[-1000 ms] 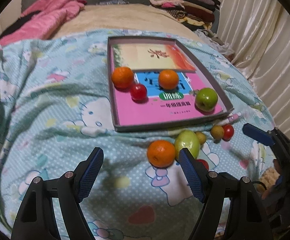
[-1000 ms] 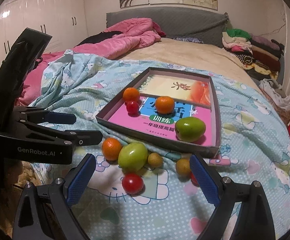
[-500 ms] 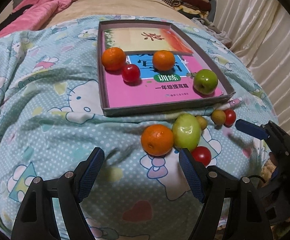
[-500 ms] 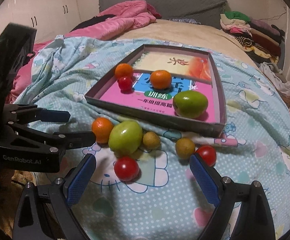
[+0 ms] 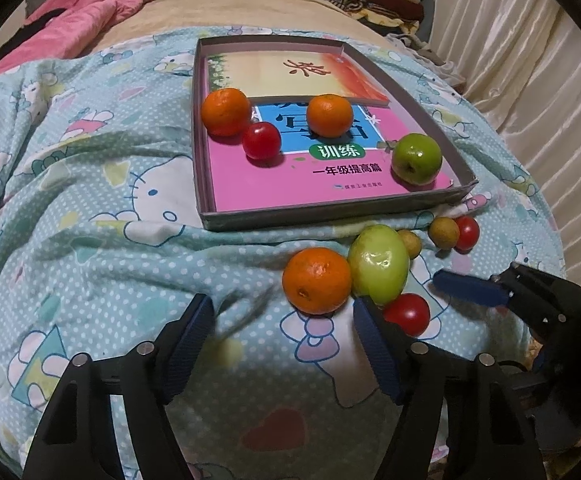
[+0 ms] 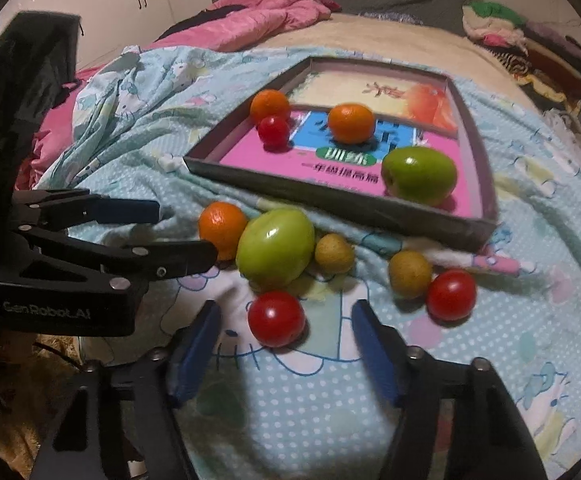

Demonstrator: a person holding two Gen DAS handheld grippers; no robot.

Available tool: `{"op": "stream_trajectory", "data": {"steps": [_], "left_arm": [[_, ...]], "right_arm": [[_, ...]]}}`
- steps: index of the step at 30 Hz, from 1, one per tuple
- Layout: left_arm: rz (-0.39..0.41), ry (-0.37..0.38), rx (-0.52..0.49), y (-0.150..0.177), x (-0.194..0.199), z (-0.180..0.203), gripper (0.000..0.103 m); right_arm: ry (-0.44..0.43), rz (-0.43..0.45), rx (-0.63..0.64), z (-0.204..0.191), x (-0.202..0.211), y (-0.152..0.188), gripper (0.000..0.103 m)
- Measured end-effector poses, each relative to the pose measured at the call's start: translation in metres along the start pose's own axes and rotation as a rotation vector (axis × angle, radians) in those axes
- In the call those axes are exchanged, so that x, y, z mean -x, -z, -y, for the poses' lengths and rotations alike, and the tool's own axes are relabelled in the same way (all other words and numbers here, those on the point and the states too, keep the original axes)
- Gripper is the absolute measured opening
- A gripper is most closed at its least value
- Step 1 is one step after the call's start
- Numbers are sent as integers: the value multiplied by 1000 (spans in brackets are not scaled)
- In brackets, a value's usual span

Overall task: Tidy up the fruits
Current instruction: 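Grasp a red tomato with the right tool while the left tool grasps an orange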

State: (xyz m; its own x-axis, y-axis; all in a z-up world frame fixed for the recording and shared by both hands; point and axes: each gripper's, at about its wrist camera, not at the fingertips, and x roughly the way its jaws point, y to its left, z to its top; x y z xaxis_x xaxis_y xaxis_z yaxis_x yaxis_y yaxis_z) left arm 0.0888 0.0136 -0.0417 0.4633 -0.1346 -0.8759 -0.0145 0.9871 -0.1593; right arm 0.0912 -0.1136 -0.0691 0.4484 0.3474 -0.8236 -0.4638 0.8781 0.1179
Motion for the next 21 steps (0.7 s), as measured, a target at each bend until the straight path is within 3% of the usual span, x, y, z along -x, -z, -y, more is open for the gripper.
{"op": "stream_trajectory", "data": {"steps": [4,8,21], "left_arm": [[2,4,-6,-1,-3,0,65],[4,15,-8,-3,-5,1,64],[5,38,-23,-10,-16,4,62]], "right_arm": [[-31,-23,-6,0,-6,1,45],[-47,-47,2,-2,-13,3,34],[-53,-57,8,-2,-19,2,32]]}}
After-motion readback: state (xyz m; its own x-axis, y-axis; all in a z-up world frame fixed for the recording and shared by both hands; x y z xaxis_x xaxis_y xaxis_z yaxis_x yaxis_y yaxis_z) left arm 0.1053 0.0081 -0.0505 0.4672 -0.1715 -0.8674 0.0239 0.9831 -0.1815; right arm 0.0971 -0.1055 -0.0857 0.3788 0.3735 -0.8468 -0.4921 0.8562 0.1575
